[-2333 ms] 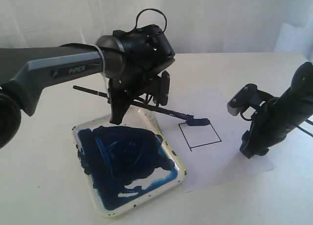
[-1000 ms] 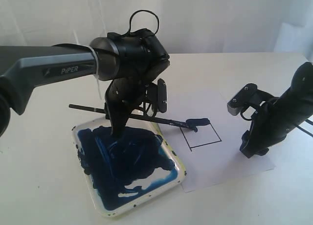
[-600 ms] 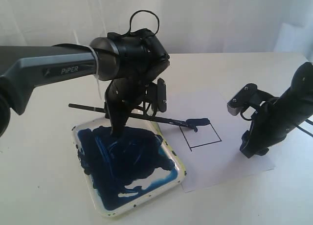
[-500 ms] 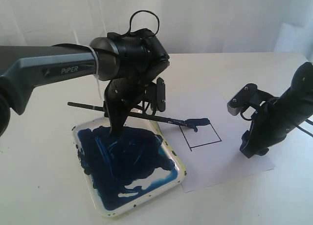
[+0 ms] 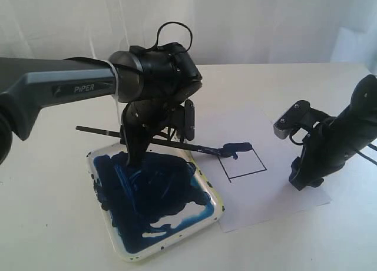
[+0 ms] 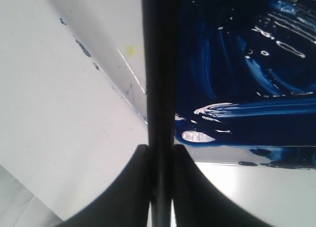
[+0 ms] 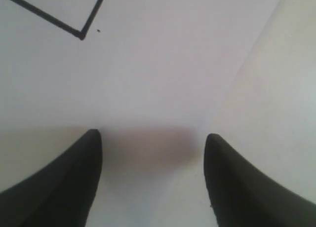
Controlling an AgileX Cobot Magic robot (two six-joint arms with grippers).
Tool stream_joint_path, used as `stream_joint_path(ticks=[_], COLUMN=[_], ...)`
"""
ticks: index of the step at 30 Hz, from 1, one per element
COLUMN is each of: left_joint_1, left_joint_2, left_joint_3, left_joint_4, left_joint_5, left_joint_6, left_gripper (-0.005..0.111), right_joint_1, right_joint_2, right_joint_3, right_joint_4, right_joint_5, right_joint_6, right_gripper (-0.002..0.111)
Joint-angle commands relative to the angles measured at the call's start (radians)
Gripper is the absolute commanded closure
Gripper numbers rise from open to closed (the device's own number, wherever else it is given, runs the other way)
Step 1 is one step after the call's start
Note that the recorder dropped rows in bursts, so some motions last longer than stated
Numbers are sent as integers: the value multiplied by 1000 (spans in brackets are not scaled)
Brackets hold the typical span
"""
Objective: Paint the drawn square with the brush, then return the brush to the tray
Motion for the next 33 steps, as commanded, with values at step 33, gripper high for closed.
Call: stream_joint_path(ticks=[33], left_joint_1=[0], left_joint_2=[-13], left_joint_3=[-76], left_joint_4=[38], left_joint_5=[98], left_joint_6=[-12], left_gripper=[107], right_joint_1=[-1], right_joint_2=[12], right_joint_3=[6], right_joint_4=[-10], right_joint_5=[-17], right_joint_6=[4], right_gripper=[51])
